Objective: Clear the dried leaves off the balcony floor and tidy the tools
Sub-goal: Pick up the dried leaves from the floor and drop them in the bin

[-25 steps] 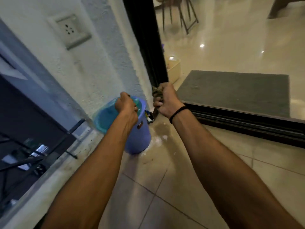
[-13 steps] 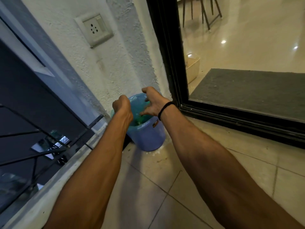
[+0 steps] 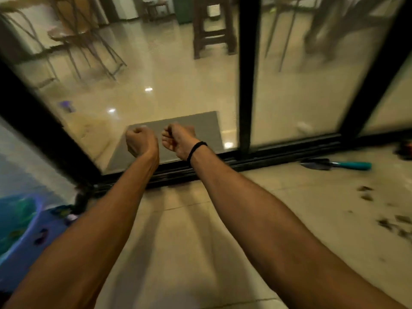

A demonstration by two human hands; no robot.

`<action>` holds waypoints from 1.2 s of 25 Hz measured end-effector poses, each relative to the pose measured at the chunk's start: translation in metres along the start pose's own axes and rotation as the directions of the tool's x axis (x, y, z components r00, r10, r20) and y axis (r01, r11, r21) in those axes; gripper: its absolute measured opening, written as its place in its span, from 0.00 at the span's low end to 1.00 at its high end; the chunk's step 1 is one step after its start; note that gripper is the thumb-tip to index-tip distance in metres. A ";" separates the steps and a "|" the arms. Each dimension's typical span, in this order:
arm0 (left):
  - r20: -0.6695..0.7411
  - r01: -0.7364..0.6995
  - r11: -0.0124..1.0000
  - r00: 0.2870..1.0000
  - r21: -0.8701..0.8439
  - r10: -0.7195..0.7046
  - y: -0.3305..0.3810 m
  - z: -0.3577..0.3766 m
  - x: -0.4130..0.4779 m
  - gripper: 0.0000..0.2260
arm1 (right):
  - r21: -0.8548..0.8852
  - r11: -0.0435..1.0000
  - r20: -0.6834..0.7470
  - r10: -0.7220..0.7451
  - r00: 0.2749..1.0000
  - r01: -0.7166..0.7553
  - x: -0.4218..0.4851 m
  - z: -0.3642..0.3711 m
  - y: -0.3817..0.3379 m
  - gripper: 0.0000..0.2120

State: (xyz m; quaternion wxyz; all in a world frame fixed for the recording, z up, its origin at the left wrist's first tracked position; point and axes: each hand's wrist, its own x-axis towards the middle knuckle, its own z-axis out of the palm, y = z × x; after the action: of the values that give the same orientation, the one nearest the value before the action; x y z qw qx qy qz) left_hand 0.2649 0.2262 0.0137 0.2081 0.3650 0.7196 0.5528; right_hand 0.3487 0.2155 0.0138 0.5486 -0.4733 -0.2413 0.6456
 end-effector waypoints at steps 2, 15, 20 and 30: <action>0.196 -0.049 0.999 0.979 -0.003 0.049 0.003 0.058 -0.055 0.13 | -0.025 0.996 -0.190 -0.085 0.978 0.082 -0.012 -0.074 -0.023 0.09; 0.929 -0.373 0.925 0.315 -0.066 0.193 -0.012 0.203 -0.425 0.12 | -0.163 0.984 -0.929 -0.176 0.326 0.067 -0.210 -0.453 -0.029 0.09; 0.972 -0.464 0.886 0.205 -0.009 0.117 -0.044 0.226 -0.442 0.14 | -0.255 0.960 -0.943 -0.221 0.250 -0.115 -0.240 -0.525 0.003 0.10; 0.986 -0.698 0.701 -0.053 -0.149 0.157 -0.109 0.282 -0.461 0.25 | -0.646 0.492 -0.762 -0.363 0.536 -0.584 -0.179 -0.588 0.059 0.23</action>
State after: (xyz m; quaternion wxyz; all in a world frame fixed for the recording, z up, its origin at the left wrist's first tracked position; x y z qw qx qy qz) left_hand 0.7295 0.0459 -0.2233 0.3469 0.8757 0.3332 0.0434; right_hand 0.8260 -0.0913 -0.2293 0.2253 -0.9399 -0.1985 0.1625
